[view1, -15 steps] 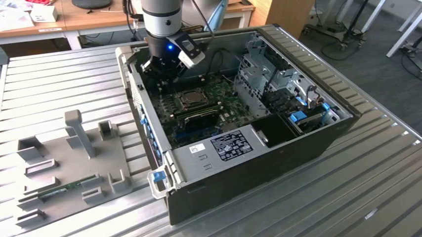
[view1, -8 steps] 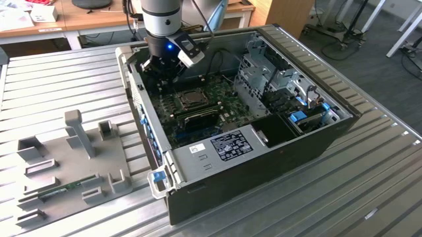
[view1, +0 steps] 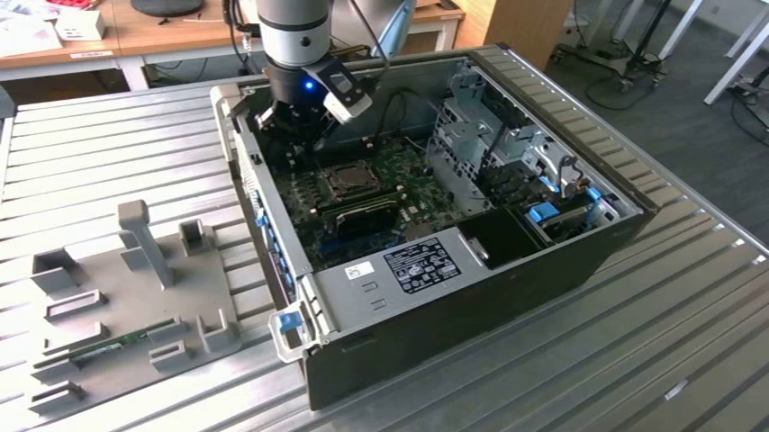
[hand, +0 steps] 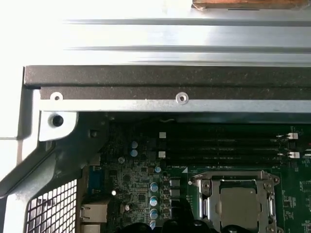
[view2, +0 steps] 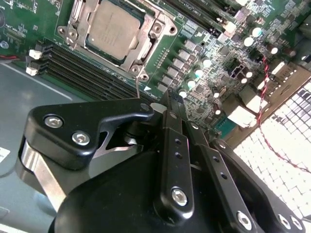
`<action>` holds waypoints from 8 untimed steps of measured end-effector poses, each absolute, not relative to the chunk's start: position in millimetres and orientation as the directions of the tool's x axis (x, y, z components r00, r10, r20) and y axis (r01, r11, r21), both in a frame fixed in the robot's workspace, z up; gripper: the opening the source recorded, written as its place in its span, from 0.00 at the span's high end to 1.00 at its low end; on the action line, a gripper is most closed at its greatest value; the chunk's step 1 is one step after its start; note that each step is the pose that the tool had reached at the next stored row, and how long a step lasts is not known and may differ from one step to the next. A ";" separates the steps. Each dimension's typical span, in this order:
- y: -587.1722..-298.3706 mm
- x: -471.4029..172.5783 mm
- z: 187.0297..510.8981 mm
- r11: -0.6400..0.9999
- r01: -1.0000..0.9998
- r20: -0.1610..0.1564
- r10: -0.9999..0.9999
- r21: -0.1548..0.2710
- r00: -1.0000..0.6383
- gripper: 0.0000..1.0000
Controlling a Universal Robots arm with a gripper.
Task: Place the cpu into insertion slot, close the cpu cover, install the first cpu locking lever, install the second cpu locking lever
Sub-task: 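Install the first cpu locking lever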
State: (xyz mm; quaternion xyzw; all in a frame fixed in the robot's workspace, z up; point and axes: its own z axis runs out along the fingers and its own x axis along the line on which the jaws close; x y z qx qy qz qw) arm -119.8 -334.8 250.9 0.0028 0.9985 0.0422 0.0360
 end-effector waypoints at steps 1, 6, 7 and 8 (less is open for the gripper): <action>-334.2 -120.0 250.8 0.996 0.003 -0.072 0.009 0.085 -0.997 0.90; -331.2 -120.8 250.8 0.996 0.003 -0.072 0.009 0.086 -0.997 0.90; -331.2 -120.8 250.8 0.996 0.003 -0.072 0.009 0.086 -0.997 0.90; -331.2 -120.8 250.8 0.996 0.003 -0.072 0.009 0.086 -0.997 0.90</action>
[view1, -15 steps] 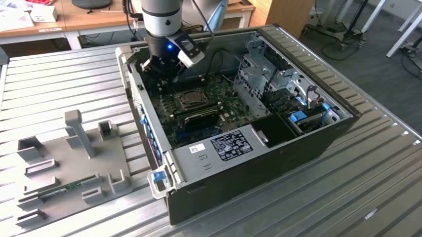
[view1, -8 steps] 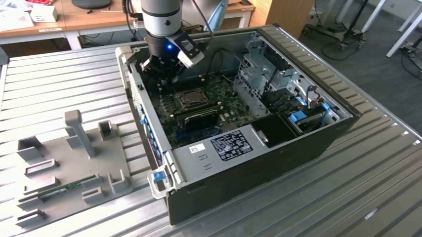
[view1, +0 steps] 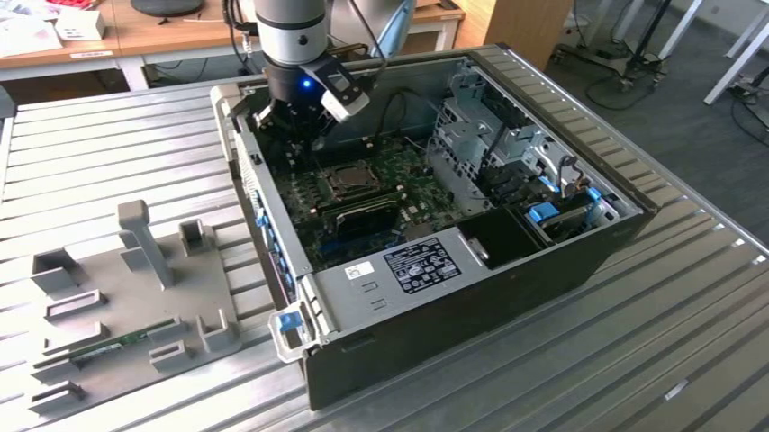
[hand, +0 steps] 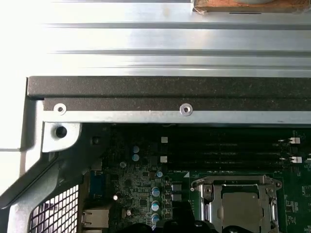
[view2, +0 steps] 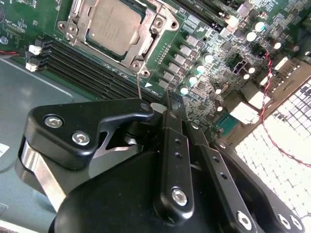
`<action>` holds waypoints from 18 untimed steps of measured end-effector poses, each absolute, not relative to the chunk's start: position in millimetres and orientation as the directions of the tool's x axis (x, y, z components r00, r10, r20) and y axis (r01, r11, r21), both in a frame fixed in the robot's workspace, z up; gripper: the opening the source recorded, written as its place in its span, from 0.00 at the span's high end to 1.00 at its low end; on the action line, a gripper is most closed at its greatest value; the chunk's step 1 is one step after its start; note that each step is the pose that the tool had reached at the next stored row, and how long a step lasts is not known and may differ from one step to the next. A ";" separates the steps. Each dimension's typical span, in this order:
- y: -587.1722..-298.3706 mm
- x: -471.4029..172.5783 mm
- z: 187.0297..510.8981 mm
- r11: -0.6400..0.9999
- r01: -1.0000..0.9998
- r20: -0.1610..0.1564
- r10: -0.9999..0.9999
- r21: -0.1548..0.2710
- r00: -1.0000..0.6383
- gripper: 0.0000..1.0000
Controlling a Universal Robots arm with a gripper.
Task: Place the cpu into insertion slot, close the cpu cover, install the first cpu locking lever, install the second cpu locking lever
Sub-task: 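Install the first cpu locking lever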
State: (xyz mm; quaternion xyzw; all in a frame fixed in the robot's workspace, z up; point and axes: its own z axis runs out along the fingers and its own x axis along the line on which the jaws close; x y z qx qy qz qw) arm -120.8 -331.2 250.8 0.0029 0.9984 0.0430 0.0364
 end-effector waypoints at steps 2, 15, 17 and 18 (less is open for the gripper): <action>-331.2 -120.8 250.8 0.996 0.003 -0.073 0.009 0.086 -0.997 0.90; -330.8 -120.8 253.2 0.996 0.003 -0.075 0.010 0.092 -0.997 0.90; -330.6 -121.1 253.2 0.996 0.002 -0.076 0.009 0.092 -0.997 0.90; -330.2 -121.3 253.2 0.996 0.002 -0.076 0.010 0.092 -0.997 0.90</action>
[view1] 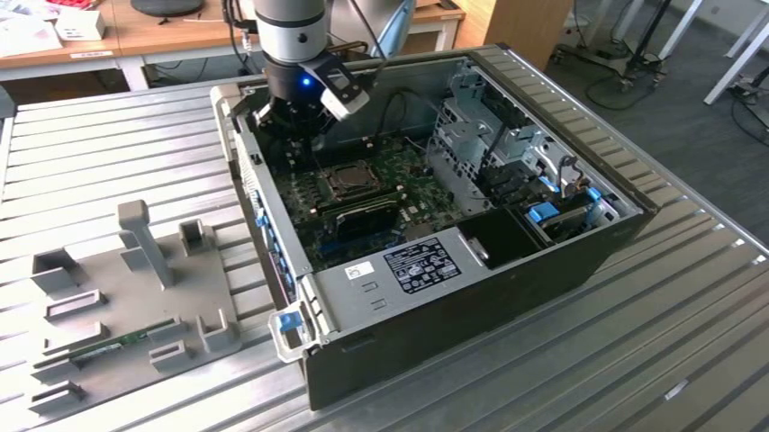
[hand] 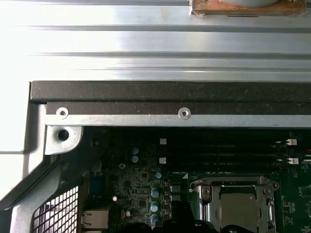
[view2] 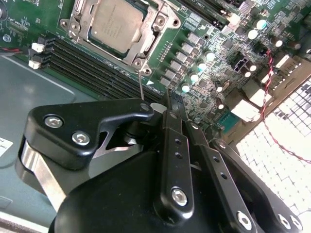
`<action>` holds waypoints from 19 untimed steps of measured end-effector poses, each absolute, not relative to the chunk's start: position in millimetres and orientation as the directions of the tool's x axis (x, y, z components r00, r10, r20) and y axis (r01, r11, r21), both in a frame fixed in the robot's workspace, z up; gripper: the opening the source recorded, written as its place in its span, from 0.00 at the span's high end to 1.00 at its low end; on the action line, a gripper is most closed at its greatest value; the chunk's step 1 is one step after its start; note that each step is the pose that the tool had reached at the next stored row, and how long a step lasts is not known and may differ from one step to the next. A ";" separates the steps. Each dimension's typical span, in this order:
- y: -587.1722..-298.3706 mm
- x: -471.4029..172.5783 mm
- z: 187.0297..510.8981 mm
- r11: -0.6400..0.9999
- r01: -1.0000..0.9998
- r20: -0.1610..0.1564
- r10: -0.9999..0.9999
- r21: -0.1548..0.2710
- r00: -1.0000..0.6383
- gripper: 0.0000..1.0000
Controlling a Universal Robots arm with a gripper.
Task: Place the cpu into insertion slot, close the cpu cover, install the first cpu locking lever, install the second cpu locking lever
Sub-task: 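Install the first cpu locking lever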
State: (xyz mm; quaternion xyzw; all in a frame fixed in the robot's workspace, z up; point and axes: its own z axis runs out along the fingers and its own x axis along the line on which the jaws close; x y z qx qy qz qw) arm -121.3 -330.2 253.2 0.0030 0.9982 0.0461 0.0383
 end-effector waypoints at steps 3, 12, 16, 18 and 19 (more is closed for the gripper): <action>-328.7 -122.0 252.8 0.996 0.002 -0.078 0.010 0.094 -0.997 0.90; -323.0 -124.1 251.8 0.995 0.002 -0.084 0.011 0.102 -0.996 0.90; -321.2 -125.3 251.5 0.995 0.002 -0.086 0.011 0.105 -0.996 0.90; -320.9 -126.1 251.3 0.994 0.002 -0.087 0.011 0.105 -0.996 0.90; -320.7 -126.5 251.2 0.994 0.002 -0.088 0.011 0.106 -0.996 0.90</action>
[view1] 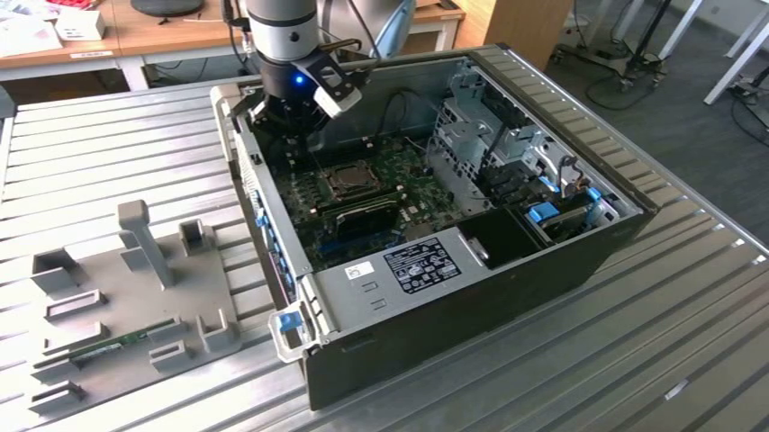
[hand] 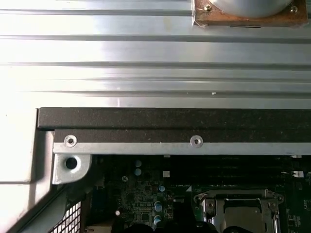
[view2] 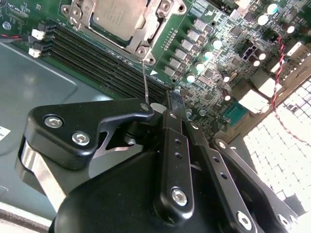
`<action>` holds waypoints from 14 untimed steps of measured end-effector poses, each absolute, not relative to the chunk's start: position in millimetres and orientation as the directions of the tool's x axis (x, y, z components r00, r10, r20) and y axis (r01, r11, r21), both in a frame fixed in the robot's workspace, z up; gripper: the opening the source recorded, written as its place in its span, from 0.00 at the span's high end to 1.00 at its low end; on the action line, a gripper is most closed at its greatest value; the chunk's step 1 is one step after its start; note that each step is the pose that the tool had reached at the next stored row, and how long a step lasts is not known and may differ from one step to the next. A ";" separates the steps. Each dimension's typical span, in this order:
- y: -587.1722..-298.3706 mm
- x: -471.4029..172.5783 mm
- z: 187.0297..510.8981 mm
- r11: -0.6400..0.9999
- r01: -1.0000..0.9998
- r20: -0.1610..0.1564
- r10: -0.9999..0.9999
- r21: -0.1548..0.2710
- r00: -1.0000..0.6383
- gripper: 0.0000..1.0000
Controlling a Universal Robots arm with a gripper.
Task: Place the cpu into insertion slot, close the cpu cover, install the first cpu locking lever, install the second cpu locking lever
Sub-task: 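Install the first cpu locking lever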
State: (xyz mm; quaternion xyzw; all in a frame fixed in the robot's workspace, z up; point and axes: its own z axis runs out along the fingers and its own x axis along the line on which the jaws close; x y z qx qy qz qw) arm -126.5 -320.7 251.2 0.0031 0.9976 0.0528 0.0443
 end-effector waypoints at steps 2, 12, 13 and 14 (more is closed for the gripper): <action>-320.2 -126.7 251.0 0.994 0.001 -0.089 0.011 0.106 -0.996 0.90; -316.7 -126.8 250.0 0.993 0.001 -0.089 0.012 0.122 -0.996 0.90; -316.6 -126.8 250.1 0.992 0.001 -0.089 0.012 0.123 -0.996 0.90; -316.6 -126.8 250.0 0.992 0.001 -0.089 0.013 0.123 -0.996 0.90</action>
